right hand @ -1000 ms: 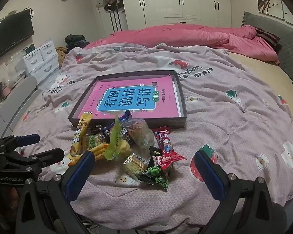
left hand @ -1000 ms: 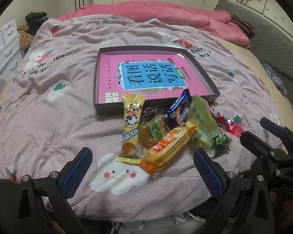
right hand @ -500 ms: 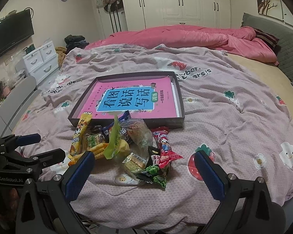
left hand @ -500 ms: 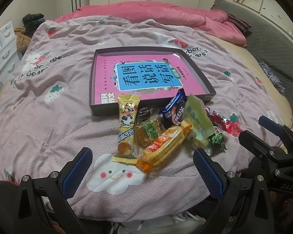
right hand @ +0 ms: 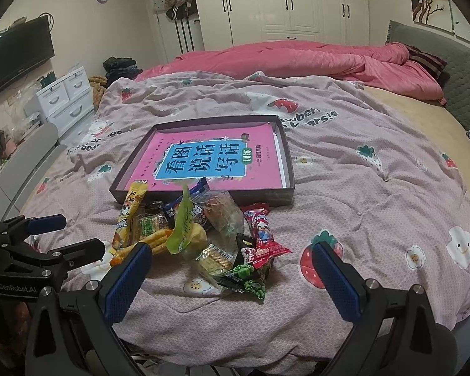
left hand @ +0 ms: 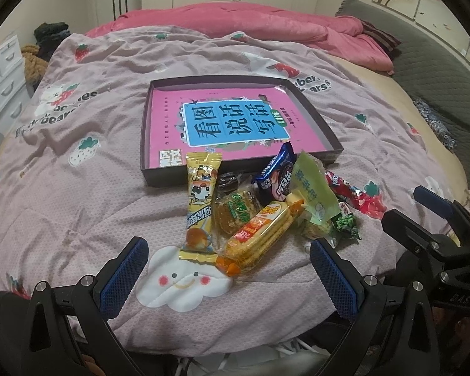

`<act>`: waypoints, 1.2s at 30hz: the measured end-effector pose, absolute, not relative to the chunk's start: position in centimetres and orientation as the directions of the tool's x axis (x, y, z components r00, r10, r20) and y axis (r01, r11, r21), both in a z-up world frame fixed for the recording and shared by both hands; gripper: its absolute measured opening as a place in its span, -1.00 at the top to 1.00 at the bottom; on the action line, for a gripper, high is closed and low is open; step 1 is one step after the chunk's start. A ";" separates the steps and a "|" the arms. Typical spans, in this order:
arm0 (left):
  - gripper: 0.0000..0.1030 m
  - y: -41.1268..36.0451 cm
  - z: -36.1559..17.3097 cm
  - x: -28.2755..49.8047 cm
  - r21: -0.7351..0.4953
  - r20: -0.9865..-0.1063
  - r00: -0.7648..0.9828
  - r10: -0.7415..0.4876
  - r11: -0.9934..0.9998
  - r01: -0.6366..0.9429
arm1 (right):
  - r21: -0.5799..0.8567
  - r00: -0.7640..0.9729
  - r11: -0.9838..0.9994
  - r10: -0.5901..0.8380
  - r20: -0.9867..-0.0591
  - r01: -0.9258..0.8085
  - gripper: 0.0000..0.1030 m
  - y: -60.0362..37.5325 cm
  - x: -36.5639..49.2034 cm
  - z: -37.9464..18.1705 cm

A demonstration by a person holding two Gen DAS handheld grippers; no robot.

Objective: Organize snacks
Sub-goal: 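Move both tools toward the snack pile beside the pink workbook tray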

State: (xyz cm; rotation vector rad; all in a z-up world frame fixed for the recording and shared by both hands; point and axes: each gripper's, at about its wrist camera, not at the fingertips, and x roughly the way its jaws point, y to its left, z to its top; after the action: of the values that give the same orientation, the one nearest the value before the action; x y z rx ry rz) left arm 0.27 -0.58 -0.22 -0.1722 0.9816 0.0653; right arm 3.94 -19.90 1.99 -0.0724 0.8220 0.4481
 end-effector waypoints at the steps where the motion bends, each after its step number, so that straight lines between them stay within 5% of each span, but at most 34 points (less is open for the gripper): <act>1: -0.99 -0.5 -0.2 0.2 -0.116 -0.831 0.555 -0.024 0.984 -0.133 | 0.109 0.593 0.905 0.357 -0.722 -0.412 -0.99 -19.9 4.0 2.0; 36: -0.99 3.1 -1.5 1.2 -0.136 -0.861 0.509 -0.015 0.970 -0.202 | 0.162 0.568 0.916 0.358 -0.741 -0.367 -1.00 -20.9 5.8 0.8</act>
State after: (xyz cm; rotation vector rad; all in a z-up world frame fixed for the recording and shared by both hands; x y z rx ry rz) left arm 1.21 3.08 -1.48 -0.2310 1.0331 0.1139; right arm 5.80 -20.94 0.83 -0.0109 0.8680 0.4258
